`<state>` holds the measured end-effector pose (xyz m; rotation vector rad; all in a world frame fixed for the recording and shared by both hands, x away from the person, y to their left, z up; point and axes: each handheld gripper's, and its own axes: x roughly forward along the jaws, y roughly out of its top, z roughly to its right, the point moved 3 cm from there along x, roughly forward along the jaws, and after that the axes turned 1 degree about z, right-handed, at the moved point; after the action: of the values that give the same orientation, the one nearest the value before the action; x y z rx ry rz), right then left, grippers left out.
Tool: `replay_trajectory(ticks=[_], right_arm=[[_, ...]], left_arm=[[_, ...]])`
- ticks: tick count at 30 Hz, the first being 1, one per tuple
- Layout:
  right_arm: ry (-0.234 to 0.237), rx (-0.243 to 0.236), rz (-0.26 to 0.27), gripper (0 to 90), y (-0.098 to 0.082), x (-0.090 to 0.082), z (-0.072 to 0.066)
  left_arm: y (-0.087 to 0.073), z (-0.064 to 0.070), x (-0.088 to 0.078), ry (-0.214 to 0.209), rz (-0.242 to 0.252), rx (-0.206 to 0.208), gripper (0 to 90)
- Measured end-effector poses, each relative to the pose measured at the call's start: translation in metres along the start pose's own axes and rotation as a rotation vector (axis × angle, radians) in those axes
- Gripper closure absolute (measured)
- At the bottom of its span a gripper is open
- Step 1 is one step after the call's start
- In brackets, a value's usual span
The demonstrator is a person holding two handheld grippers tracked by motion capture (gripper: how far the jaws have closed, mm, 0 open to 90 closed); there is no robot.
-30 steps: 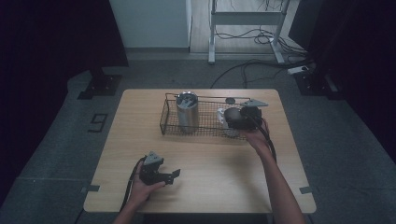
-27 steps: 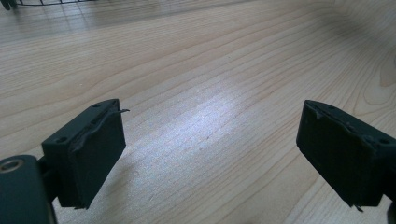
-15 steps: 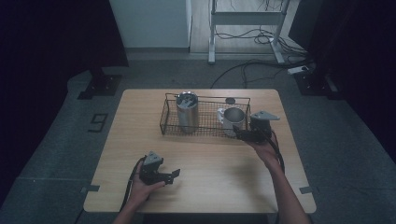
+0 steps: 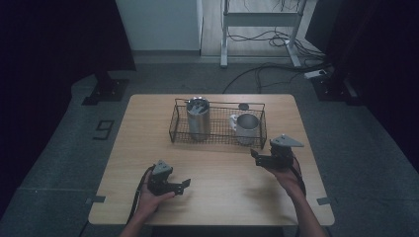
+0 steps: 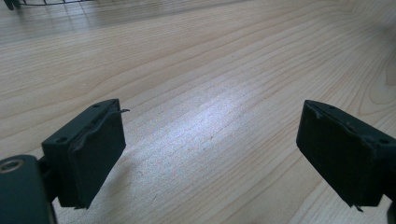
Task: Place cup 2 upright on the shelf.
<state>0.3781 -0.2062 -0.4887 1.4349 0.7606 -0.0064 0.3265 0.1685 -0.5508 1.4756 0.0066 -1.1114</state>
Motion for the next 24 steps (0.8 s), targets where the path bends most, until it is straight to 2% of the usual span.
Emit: replay_trajectory(ticks=[7, 17, 24], right_arm=[[-0.004, -0.008, -0.024, 13.0, -0.026, -0.007, -0.001], [-0.015, 0.007, -0.071, 13.0, -0.061, -0.011, 0.003], [-0.017, 0.012, -0.083, 12.9, -0.069, -0.01, 0.004]], left_arm=[[0.0, 0.0, -0.001, 0.002, 0.004, -0.001, 8.0], [-0.001, 0.0, 0.0, 0.006, -0.002, -0.003, 8.0], [-0.002, 0.001, 0.001, 0.007, -0.007, 0.003, 8.0]])
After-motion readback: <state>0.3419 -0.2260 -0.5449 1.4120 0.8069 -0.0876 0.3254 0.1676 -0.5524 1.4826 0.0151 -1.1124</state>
